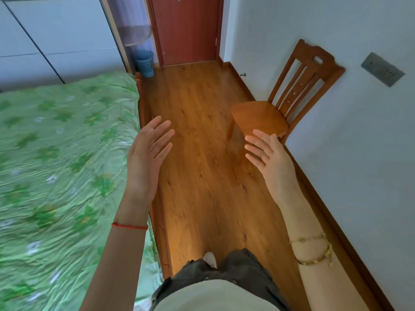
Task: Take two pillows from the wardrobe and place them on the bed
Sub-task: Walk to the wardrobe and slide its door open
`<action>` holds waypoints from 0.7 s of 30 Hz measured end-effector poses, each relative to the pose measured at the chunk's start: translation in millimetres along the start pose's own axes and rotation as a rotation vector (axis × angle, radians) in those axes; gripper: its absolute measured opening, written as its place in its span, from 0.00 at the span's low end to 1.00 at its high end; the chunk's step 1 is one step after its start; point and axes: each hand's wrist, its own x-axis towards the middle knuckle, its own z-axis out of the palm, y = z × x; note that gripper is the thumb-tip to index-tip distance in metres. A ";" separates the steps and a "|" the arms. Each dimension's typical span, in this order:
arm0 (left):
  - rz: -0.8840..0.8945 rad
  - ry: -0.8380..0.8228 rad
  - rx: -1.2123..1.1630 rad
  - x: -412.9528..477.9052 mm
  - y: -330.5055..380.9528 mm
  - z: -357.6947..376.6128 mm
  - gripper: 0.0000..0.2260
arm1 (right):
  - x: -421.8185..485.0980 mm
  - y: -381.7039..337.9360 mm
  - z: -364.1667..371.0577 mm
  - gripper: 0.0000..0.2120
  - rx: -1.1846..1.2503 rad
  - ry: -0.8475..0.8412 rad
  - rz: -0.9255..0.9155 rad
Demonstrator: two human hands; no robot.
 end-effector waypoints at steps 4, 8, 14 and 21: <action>-0.019 0.027 0.003 50.5 0.1 -13.4 0.18 | 50.5 -3.7 20.3 0.19 -0.011 -0.003 0.021; -0.024 0.064 0.012 101.9 -1.5 -23.8 0.18 | 103.6 -3.3 42.7 0.19 -0.029 -0.028 0.039; -0.003 0.123 0.006 194.6 0.0 -33.2 0.17 | 205.0 -1.2 78.8 0.19 -0.028 -0.072 0.046; 0.011 0.178 0.023 327.6 21.3 -44.7 0.17 | 346.2 -12.3 131.6 0.20 -0.005 -0.128 0.019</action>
